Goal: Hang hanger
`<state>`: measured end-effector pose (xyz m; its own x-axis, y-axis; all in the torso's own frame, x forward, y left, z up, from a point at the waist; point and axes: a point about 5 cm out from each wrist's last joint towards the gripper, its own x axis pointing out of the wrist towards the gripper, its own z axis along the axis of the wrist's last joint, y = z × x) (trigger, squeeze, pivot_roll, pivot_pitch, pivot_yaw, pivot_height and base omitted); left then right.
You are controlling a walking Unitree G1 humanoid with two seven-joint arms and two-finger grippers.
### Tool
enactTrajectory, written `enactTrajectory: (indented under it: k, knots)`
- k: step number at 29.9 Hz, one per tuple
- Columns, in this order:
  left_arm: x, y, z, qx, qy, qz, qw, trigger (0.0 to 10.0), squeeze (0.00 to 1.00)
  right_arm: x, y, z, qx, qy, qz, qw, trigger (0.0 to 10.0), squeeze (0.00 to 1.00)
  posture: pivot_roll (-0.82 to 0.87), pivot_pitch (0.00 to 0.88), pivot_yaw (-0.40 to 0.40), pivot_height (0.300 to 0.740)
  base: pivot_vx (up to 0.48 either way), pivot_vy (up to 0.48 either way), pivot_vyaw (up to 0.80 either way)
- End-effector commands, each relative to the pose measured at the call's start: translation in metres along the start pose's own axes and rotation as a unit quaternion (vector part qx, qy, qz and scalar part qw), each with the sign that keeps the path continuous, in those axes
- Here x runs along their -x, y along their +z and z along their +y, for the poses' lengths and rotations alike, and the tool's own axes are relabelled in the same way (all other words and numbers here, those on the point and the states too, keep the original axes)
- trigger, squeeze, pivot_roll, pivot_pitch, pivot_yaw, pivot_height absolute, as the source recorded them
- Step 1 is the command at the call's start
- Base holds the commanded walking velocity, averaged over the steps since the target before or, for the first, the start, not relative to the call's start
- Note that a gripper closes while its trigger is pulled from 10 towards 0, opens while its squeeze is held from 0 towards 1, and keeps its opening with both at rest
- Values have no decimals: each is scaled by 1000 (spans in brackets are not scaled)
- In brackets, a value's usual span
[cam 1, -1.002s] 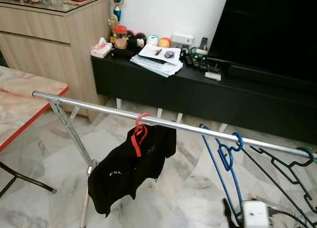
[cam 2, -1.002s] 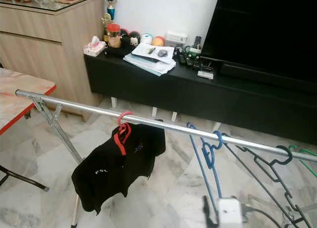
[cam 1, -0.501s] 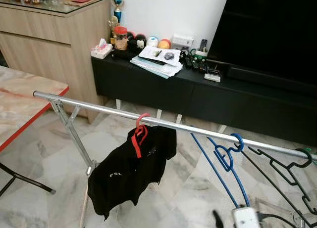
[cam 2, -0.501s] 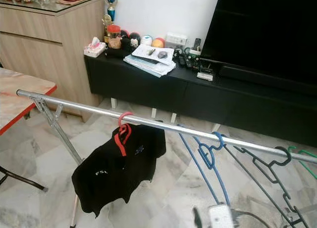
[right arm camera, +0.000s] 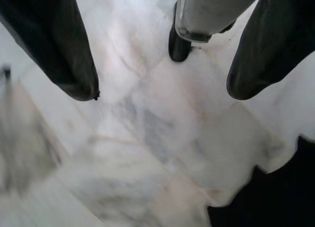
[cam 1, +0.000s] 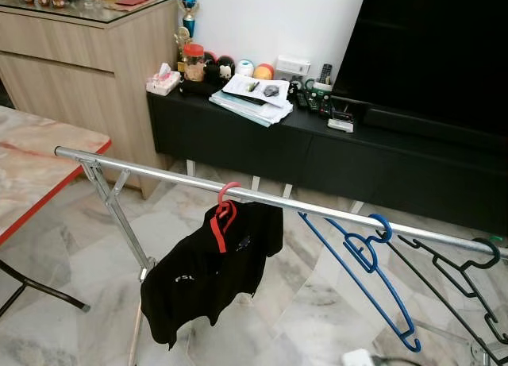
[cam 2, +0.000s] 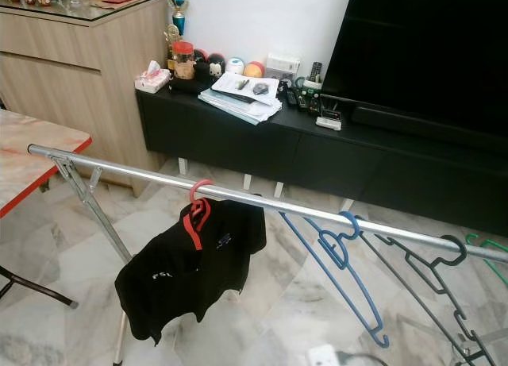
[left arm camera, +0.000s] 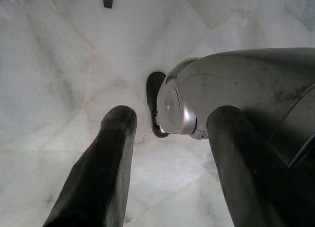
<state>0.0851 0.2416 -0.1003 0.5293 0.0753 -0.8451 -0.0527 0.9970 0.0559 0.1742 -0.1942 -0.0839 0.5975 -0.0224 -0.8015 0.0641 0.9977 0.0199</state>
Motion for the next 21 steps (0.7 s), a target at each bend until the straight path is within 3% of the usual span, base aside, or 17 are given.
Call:
enactTrajectory:
  k: [1,7,10,12,17,21]
  knots:
    - [1,-6,-3,-12,-5,16,1000,10000,0,1,-6,-6,-16,-18,16,1000,10000,0,92,41,-97,740,0,0,0]
    - [1,-6,-1,-17,-4,18,1000,10000,0,4,-24,-11,-27,-38,50,998,10000,0,102,47,-81,740,0,0,0]
    - [1,-6,0,-17,-4,18,1000,10000,0,5,-26,-13,-38,-46,55,997,10000,0,106,47,-79,740,0,0,-631]
    - [1,-6,0,-21,-4,19,1000,10000,0,1,-18,-3,-48,-42,49,997,10000,0,105,46,-76,740,0,0,-772]
    - [1,-6,0,-25,-6,20,999,10000,0,-1,-13,0,-54,-36,44,997,10000,0,107,47,-78,740,0,0,-765]
    - [1,-6,-2,-32,-9,19,999,10000,0,-2,-9,2,-35,-28,45,998,10000,0,99,51,-83,740,0,-62,-763]
